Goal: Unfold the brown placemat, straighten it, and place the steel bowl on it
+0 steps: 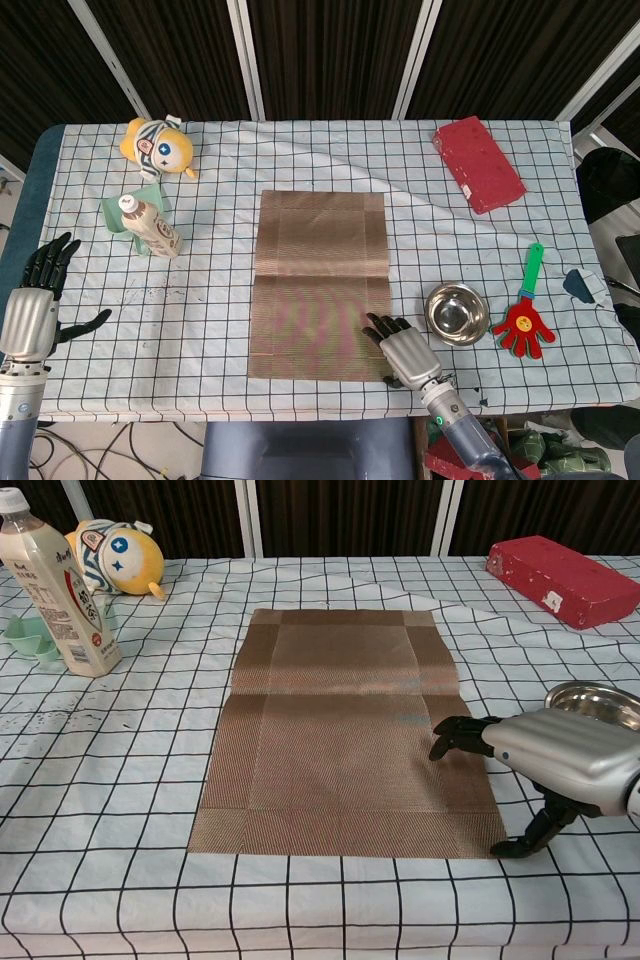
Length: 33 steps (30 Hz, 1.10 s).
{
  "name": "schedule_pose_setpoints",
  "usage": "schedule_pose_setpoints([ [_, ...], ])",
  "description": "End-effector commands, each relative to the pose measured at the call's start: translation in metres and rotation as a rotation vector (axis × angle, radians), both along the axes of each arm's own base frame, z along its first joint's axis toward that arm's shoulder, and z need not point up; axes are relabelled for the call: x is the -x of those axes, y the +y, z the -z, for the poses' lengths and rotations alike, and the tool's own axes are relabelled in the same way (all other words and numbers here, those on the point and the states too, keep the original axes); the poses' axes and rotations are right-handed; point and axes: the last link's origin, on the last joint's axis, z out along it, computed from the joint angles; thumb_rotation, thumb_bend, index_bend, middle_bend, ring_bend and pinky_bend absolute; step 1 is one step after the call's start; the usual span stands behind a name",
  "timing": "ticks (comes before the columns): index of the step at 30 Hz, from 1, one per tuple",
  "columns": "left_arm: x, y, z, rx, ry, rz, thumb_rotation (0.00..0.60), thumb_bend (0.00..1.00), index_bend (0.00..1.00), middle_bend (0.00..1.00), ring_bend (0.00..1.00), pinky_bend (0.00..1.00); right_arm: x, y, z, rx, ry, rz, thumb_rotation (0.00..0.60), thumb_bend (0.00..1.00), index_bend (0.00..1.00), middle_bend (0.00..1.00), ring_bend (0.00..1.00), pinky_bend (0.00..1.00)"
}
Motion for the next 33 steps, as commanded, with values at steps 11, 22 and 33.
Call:
schedule_pose_setpoints([
  [11, -0.0004, 0.0005, -0.0004, 0.0, -0.002, 0.004, 0.6, 0.04, 0.0, 0.0, 0.02, 0.07, -0.0053, 0.0031, -0.0002, -0.032, 0.015, 0.057, 0.6, 0.09, 0.21, 0.06, 0.12, 0.22],
  [22, -0.0007, 0.0002, -0.0021, -0.003, -0.008, 0.011, 0.6, 0.04, 0.0, 0.0, 0.02, 0.07, -0.0078, 0.0067, -0.0023, -0.022, 0.028, 0.07, 0.6, 0.09, 0.19, 0.05, 0.12, 0.22],
  [33, -0.0007, -0.0001, -0.002, -0.003, -0.007, 0.011, 0.6, 0.04, 0.0, 0.0, 0.02, 0.07, -0.0084, 0.0085, -0.0015, -0.024, 0.032, 0.07, 0.6, 0.09, 0.17, 0.05, 0.12, 0.22],
])
